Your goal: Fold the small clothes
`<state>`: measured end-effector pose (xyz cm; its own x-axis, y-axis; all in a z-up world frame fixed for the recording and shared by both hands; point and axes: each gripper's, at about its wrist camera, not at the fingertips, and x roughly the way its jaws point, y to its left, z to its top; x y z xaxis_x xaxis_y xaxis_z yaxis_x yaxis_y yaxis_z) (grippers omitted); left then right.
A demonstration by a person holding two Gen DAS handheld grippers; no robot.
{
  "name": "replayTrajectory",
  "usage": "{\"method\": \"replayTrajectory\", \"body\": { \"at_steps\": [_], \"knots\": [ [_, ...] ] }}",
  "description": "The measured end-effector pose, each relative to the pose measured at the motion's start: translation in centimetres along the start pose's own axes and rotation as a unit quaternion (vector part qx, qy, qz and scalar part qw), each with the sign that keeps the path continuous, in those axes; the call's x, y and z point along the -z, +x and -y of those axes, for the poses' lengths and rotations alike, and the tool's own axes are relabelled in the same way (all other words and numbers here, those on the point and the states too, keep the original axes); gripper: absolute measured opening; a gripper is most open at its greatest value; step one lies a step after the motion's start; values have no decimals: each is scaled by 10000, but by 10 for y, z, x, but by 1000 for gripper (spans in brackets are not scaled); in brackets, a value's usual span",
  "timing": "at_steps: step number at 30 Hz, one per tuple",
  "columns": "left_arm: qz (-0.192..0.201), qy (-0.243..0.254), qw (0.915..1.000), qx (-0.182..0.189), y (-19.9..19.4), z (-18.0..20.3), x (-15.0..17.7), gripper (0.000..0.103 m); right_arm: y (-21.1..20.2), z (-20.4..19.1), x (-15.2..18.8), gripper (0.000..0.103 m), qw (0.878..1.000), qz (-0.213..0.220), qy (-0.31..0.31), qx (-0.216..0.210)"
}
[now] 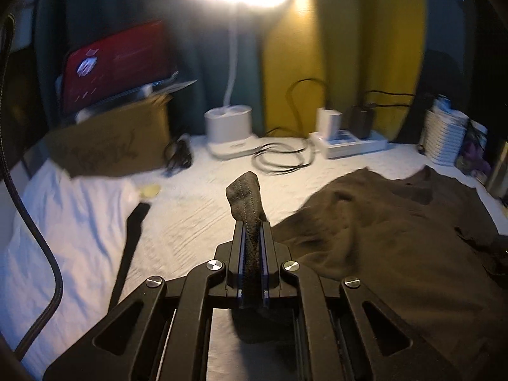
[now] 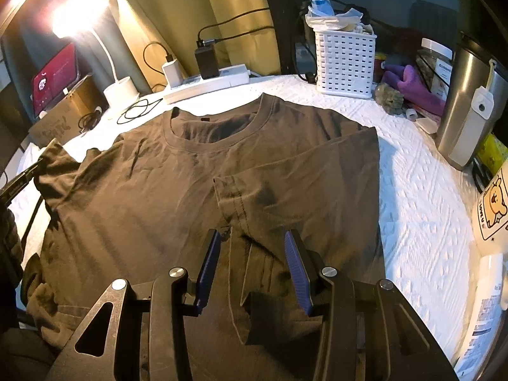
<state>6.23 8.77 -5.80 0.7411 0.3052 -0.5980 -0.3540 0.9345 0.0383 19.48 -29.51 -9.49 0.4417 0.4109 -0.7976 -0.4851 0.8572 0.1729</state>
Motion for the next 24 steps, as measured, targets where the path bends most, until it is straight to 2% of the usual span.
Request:
{"method": "replayTrajectory", "body": {
  "at_steps": [8,17,21,22,24],
  "knots": [
    [-70,776,9945,706,0,71,-6,7,-5,14,12,45,9998,61,162,-119],
    [-748,1594,9753,1336,19,144,16,7,-10,36,22,45,9988,122,459,-96],
    [-870,1647,9691,1617,14,148,18,9,-9,39,23,45,9986,101,515,-92],
    [-894,1599,9686,1679,11,145,16,11,-8,39,24,45,9986,99,509,-91],
    [-910,1408,9679,1871,5,134,11,23,-7,38,23,45,9987,88,494,-82]
  ]
}}
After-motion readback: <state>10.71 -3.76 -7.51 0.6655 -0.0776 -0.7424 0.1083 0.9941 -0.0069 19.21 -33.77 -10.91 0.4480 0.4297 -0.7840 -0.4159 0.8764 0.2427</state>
